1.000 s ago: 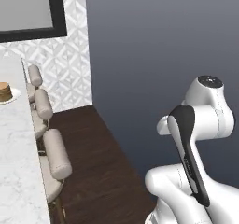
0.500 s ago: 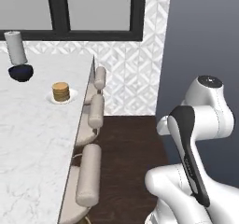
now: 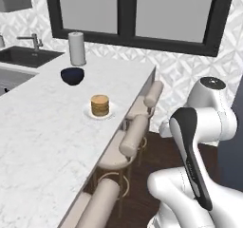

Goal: Take the strawberry from the fridge and place it on top of the pancake, located on the dining counter.

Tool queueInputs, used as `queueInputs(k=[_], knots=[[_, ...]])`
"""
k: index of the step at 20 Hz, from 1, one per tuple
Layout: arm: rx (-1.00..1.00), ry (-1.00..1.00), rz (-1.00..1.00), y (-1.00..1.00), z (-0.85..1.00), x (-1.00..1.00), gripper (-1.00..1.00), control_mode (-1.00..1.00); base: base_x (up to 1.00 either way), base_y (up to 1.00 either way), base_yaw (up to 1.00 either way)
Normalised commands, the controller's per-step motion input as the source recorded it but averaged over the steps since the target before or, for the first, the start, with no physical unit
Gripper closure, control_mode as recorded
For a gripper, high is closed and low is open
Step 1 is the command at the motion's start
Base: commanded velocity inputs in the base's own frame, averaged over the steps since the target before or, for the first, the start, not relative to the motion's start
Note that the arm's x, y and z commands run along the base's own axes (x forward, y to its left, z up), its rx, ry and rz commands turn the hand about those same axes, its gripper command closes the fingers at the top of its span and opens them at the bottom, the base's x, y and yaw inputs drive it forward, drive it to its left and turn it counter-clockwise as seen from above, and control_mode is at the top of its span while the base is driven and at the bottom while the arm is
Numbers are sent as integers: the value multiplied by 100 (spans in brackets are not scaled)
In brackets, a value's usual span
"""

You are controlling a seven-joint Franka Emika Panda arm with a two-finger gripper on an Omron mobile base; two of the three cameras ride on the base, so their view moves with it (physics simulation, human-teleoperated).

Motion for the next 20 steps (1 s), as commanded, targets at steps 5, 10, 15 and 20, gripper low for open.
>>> queueInputs(k=[5,10,15,20], knots=[[0,0,0,0,0,0,100,100,86,-59,72],[0,0,0,0,0,0,100,100,22,-50,88],[0,0,0,0,0,0,100,100,-7,-37,97],[0,0,0,0,0,0,100,100,-53,-67,72]])
